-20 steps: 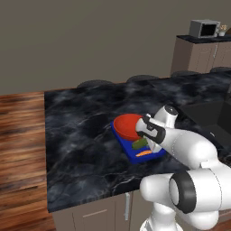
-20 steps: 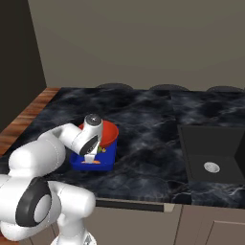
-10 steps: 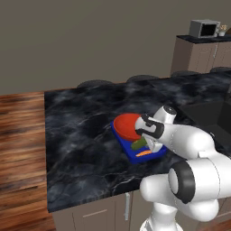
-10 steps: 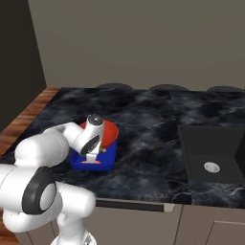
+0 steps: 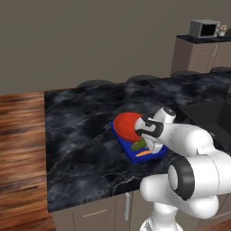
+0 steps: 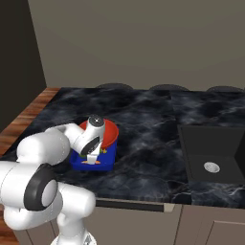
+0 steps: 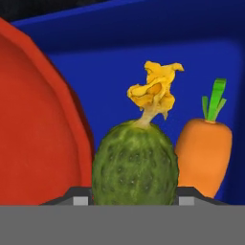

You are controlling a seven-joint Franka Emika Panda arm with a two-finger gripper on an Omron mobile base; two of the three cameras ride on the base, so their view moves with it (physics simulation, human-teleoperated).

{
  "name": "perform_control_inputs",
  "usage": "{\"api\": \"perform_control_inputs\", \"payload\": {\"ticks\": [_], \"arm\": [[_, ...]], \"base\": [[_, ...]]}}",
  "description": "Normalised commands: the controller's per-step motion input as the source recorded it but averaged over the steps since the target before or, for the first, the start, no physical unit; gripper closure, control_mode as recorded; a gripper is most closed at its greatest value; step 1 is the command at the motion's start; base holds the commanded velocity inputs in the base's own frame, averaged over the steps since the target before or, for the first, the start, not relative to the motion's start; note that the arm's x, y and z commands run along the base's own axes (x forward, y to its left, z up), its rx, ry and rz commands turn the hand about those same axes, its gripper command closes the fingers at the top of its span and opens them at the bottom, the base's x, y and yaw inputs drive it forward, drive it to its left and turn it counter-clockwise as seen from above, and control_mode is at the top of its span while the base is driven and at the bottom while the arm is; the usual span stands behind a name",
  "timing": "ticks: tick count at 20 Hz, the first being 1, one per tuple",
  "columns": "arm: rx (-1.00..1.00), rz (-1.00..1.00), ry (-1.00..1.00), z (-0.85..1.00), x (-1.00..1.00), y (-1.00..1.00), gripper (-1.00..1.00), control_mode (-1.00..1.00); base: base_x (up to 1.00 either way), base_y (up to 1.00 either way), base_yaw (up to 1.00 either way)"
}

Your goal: Place the two vegetables and bowl onto the tray for setting up a vegetable dip station.

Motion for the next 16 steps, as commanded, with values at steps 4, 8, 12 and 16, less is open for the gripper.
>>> {"api": "perform_control_inputs", "payload": {"ticks": [4, 8, 12, 16], "arm": [[0.00, 0.00, 0.00, -0.04, 0.00, 0.00, 1.00, -1.00], [0.00, 0.00, 0.00, -0.02, 0.00, 0.00, -1.00, -1.00], [0.00, 0.00, 0.00, -0.01, 0.01, 0.00, -1.00, -1.00], [0.00, 0.00, 0.00, 0.00, 0.00, 0.00, -1.00, -1.00]], "base": [[0.00, 0.00, 0.00], [0.00, 0.00, 0.00], [0.00, 0.00, 0.00], [0.00, 0.00, 0.00]]}}
